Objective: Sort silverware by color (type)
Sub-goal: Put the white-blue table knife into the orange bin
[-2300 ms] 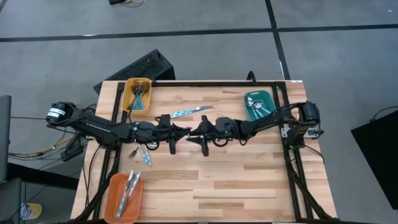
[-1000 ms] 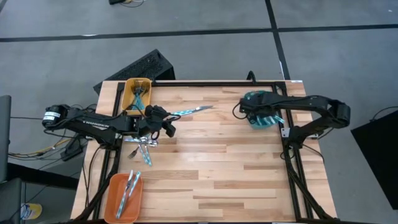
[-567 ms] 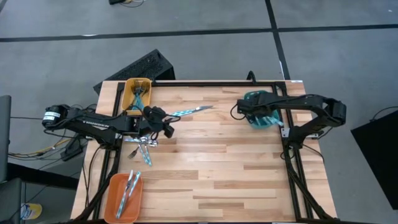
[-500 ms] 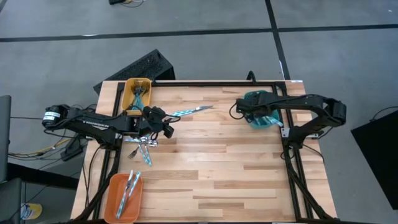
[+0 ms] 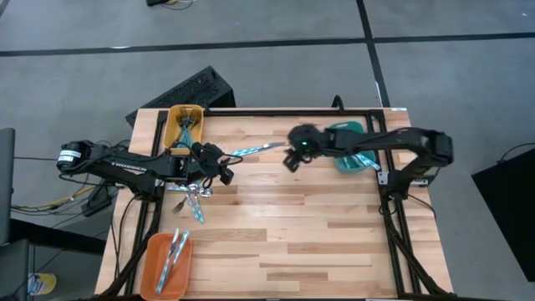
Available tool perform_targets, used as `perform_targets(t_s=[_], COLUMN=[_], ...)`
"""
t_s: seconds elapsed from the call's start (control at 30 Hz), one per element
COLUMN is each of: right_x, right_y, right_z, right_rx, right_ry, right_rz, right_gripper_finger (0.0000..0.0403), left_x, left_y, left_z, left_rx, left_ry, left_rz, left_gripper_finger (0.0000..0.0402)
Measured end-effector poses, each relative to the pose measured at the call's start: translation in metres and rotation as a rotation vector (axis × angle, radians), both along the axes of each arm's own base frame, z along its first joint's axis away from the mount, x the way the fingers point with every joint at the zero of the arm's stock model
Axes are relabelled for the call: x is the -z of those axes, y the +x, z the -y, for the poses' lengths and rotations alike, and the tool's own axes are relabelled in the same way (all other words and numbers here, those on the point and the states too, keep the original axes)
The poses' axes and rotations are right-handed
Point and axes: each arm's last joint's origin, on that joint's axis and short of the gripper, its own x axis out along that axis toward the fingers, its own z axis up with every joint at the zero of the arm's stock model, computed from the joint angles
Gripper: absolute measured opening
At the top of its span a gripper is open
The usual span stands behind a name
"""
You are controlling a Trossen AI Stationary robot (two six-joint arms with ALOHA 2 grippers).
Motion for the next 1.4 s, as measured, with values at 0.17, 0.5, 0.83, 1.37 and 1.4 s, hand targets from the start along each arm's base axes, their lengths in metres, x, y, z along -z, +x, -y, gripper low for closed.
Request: perform_targets(t_s=[0.17, 0.5, 0.83, 1.37, 1.4], right_x=[0.016, 0.026, 0.042, -0.018, -0.019], right_y=[0.048, 0.122, 0.137, 0.015, 0.009], right_z=[0.006, 0.039, 0.051, 0.0, -0.005], right_rx=[-0.211, -0.509, -0.504, -0.256, -0.251], right_ry=[0.046, -0.134, 0.014, 0.052, 0.054], right_rz=[0.004, -0.312, -0.556, -0.334, -0.315], right_gripper_finger=[0.0179, 0.0178, 0.0178, 0.0178, 0.0178], left_x=[0.002, 0.003, 0.007, 0.039, 0.042], left_y=[0.0, -0.002, 0.003, 0.057, 0.061], left_z=[0.004, 0.006, -0.005, -0.095, -0.099], left_rx=[0.044, 0.055, 0.094, 0.229, 0.244], left_ry=[-0.033, -0.033, 0.077, -0.06, -0.065], left_rz=[-0.015, -0.042, -0.121, -0.174, -0.181], left_gripper_finger=[0.0131, 0.0131, 0.0124, 0.0136, 0.014])
